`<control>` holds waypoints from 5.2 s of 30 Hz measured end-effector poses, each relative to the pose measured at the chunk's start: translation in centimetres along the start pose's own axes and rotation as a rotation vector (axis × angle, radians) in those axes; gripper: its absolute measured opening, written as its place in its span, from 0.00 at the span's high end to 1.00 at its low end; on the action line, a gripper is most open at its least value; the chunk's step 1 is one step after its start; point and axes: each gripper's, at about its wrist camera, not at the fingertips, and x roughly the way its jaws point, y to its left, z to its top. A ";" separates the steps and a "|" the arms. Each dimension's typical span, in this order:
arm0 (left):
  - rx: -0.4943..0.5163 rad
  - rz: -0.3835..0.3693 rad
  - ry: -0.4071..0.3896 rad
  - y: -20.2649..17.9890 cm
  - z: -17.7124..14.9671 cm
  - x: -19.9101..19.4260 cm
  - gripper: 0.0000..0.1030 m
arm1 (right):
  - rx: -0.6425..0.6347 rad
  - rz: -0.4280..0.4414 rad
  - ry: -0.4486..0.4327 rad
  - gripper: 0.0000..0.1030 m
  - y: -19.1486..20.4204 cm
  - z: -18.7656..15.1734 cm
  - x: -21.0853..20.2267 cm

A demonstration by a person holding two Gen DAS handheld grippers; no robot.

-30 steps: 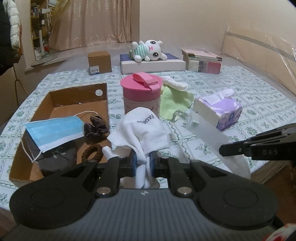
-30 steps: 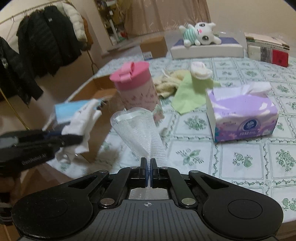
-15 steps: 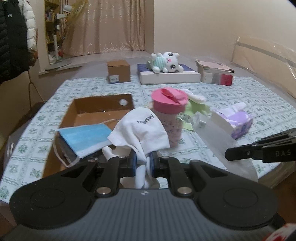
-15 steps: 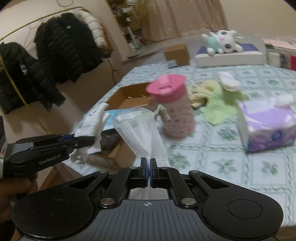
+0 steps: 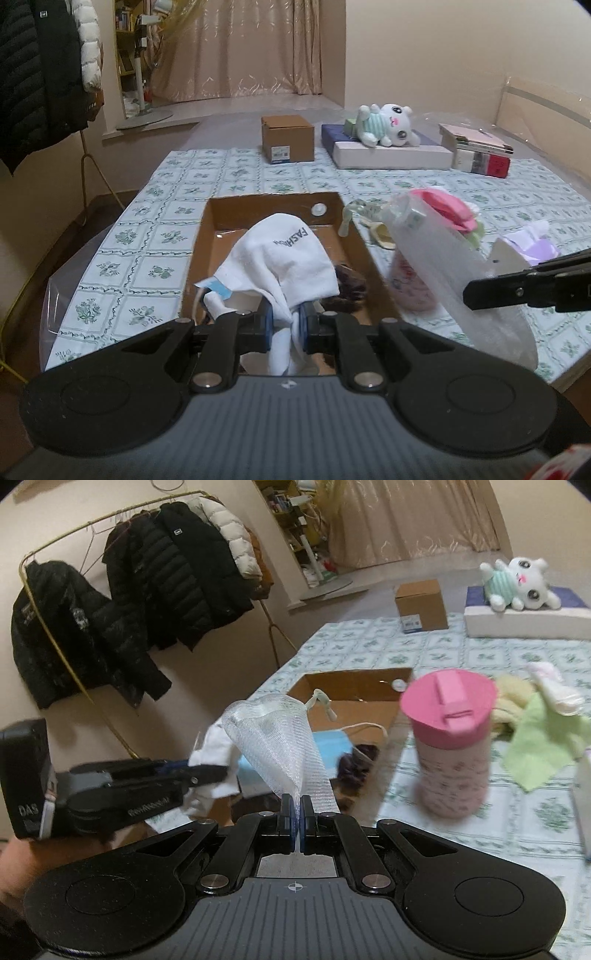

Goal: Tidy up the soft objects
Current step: 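Carry the white cloth in the left tool and mesh bag in the right tool to the box, then open the left tool over the box while the right tool drops the mesh bag in, then move both tools toward the towels and green cloth on the sheet, then grasp the white towel with the right tool and lift it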

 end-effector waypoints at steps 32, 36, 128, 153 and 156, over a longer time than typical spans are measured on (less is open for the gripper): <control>-0.111 -0.133 0.119 5.2 -1.3 5.8 0.66 | 0.144 -0.027 0.117 0.97 -2.6 -0.8 10.5; -0.133 -0.120 0.089 5.1 -1.2 4.3 0.62 | 0.112 -0.059 0.085 0.52 -2.3 -1.0 9.6; 0.217 -0.304 0.049 -6.8 14.6 10.3 0.30 | -0.109 -0.419 0.012 0.38 -20.3 11.4 -6.0; 0.369 -0.437 0.254 -11.5 19.1 23.9 0.30 | -0.110 -0.409 0.278 0.80 -27.9 14.5 6.4; 0.390 -0.446 0.272 -12.5 19.4 24.5 0.30 | -0.093 -0.422 0.237 0.91 -28.2 15.1 4.7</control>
